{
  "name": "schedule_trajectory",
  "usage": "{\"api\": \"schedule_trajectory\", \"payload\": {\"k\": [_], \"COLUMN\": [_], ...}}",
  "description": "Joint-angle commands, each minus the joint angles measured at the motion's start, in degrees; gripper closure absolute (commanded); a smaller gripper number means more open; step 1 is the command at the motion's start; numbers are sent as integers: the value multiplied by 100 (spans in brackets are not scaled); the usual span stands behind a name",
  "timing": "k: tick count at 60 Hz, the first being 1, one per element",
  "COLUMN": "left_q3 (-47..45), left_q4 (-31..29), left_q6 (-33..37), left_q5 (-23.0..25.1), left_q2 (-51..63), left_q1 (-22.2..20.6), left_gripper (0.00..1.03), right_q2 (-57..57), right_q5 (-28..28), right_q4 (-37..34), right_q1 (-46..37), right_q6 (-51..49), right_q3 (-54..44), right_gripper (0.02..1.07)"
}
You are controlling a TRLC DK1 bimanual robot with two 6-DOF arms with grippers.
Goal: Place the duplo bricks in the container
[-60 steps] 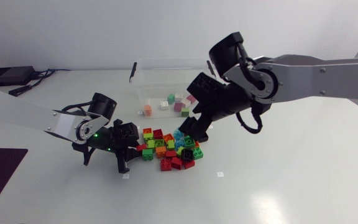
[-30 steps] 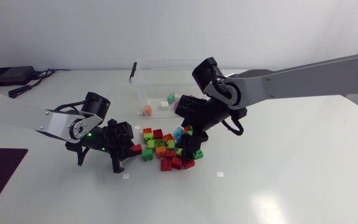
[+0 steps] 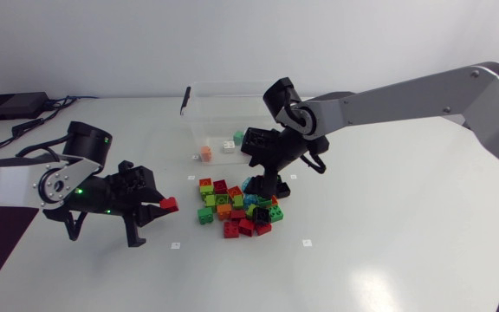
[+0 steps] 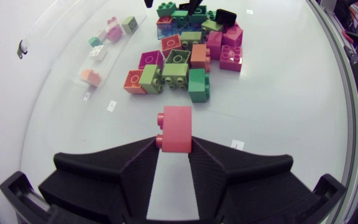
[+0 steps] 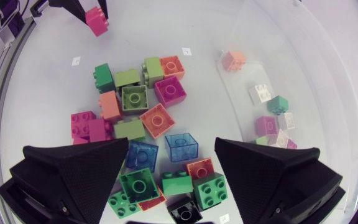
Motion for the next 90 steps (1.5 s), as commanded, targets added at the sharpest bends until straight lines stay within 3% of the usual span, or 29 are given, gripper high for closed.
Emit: {"api": "schedule_trajectory", "payload": {"k": [1,18,34,54,60,79,90], "left_q3": [-207,-224,-233,-277,-286,-251,-286], "left_q4": [-110,-488,-629,-822,-831,-848,-840], "left_q6": [234,375,375,393,384,357,384], "left_q5": [118,302,408,566,575,575,575], "left_q2": [-249,-706,-969,-1312,-1321,-1356,-1365], "left_q1": [174,403,394,473,464,429,456], "left_gripper": [71,71,71,71,71,71,71], "right_q2": [310,670,758,758,776,767,829], "right_q5": [-29,-37,77,384,384,543,631], "right_q4": [-208,-454,12,504,522,504,117], "right_q1": [-98,-194,-212,-142,-142,-80,-36], "right_q6": [-330,-620,-567,-541,-541,-277,-207], "right_q3": [310,723,486,81,73,108,319], "right_gripper": [7,7,16,16,21,21,21]}}
